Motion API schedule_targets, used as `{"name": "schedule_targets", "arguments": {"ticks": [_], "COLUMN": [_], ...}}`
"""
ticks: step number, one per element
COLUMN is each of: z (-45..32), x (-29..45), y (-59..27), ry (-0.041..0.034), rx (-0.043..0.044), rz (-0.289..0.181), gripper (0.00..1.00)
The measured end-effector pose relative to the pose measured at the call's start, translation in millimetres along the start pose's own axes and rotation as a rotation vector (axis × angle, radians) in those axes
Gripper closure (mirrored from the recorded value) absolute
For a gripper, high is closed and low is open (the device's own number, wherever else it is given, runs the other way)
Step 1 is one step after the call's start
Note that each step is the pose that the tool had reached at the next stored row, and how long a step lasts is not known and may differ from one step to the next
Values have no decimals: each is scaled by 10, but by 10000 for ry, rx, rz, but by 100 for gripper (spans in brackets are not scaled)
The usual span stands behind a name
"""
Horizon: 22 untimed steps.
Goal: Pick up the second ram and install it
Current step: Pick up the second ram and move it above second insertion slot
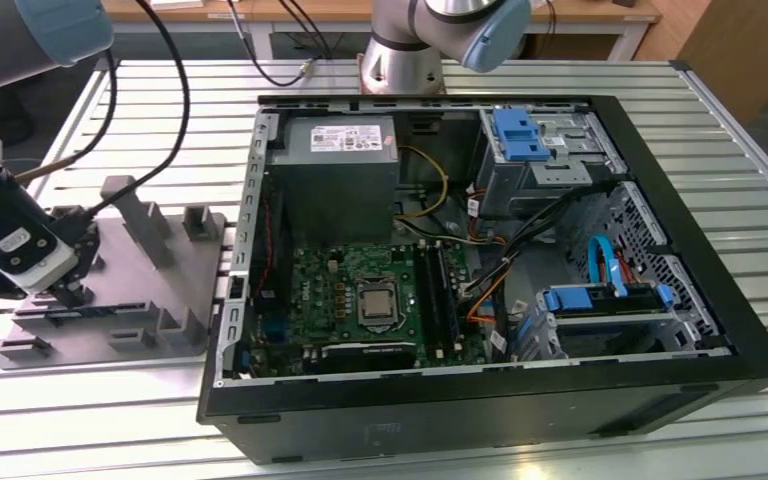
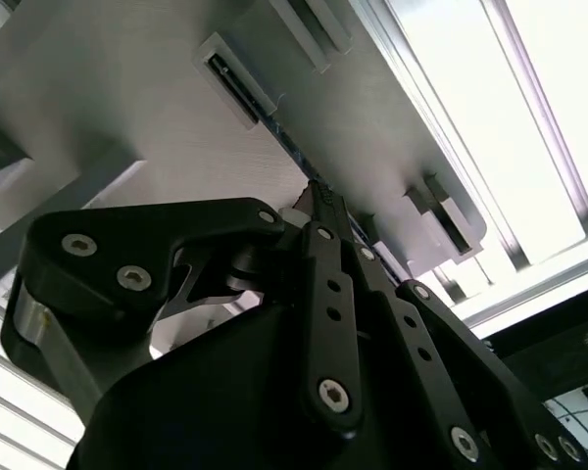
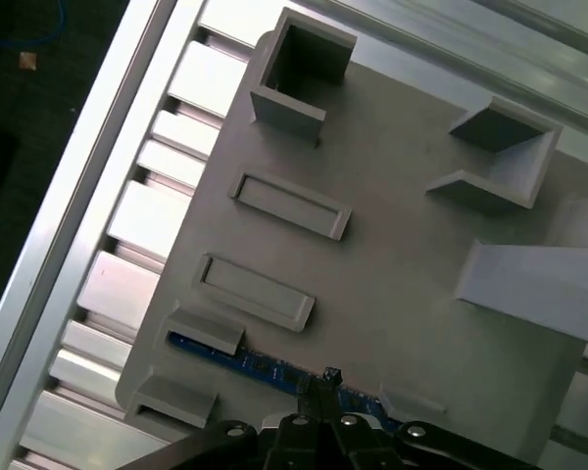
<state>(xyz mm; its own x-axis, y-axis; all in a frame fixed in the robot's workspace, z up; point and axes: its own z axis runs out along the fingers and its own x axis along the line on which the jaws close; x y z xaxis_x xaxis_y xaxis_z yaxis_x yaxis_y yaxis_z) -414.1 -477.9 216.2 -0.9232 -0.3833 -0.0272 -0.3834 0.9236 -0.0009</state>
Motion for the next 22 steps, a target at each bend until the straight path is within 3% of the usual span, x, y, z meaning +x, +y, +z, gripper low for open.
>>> {"name": "schedule_targets", "arguments": {"ticks": [22], "z": [0], "x": [0], "y": [0], "ry": [-1], "rx": [-56], "rz": [-2050], "gripper": [90]}}
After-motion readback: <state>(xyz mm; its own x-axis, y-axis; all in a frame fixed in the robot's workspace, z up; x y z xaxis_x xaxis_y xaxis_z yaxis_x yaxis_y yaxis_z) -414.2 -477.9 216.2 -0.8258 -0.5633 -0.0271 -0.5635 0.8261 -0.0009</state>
